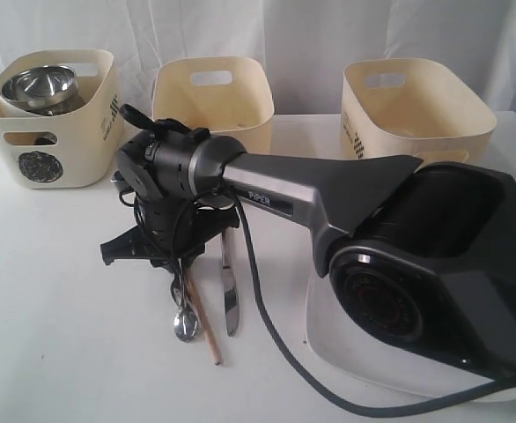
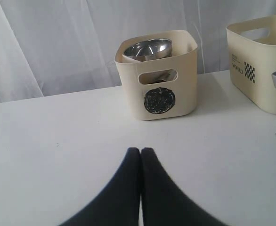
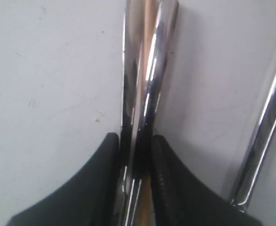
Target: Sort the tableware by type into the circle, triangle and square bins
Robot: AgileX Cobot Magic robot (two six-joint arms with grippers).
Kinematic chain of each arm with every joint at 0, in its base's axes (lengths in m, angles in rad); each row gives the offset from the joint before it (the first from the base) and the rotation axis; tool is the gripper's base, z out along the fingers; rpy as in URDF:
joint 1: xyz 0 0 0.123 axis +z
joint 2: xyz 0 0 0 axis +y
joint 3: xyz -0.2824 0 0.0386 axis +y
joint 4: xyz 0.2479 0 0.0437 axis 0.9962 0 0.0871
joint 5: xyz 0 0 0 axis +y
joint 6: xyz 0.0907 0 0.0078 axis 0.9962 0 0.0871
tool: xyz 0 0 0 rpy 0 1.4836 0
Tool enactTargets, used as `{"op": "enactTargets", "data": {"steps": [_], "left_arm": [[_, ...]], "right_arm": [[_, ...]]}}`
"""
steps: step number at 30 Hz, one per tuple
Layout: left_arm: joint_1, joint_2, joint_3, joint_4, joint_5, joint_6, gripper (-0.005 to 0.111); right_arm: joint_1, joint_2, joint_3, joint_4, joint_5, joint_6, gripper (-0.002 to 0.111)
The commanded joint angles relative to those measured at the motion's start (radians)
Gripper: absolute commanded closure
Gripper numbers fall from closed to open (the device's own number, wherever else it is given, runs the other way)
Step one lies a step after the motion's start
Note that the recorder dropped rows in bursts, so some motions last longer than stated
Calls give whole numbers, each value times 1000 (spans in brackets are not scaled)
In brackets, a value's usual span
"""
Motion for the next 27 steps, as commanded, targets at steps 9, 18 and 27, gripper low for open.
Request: {"op": "enactTargets", "data": {"steps": [9,18,27], "left_arm": [[1,-5,3,2,-3,-1,107],[1,-5,3,2,-3,-1,107],[1,-5,3,2,-3,-1,107]], "right_arm": [[-4,-21,9,-8,50,-107,108],[-4,-31,9,-2,88,-165,108],[-2,-164,9,-73,39,-210,108]]}}
